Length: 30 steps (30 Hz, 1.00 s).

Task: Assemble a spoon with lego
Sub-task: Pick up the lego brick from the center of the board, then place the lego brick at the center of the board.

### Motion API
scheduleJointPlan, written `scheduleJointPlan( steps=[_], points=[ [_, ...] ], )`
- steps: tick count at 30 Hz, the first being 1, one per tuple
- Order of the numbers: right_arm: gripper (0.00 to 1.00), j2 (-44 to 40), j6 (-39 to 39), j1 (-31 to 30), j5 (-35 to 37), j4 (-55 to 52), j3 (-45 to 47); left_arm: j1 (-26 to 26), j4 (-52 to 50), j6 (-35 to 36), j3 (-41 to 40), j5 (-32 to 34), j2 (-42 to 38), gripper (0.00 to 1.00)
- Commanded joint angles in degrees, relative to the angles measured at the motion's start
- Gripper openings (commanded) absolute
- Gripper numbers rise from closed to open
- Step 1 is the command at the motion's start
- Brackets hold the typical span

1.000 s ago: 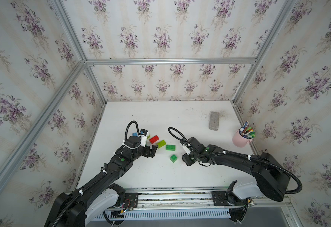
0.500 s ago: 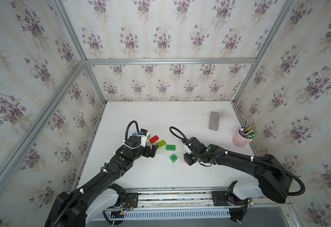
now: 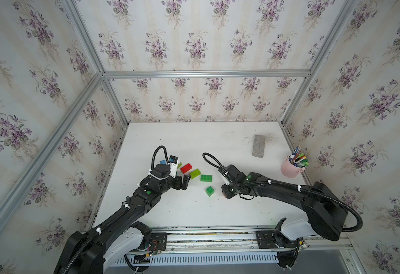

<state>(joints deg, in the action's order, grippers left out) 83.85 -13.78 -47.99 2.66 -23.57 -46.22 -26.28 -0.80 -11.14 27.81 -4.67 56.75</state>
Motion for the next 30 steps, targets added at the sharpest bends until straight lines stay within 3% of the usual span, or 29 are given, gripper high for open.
scheduleJointPlan(
  steps=[1,12,30],
  points=[
    [0.31,-0.4,-3.38,-0.01,3.15,-0.43,-3.09,-0.04,0.58,-1.11,-0.12,0.63,0.37,0.99],
    [0.29,18.39,-14.28,1.07,6.48,-6.23,-24.22,-0.5,0.41,-1.56,-0.95,2.37,-0.44,0.99],
    [0.31,37.65,-17.54,2.06,6.99,-13.57,-48.41,-0.7,-0.17,-2.11,-1.45,4.94,-1.89,0.99]
  ],
)
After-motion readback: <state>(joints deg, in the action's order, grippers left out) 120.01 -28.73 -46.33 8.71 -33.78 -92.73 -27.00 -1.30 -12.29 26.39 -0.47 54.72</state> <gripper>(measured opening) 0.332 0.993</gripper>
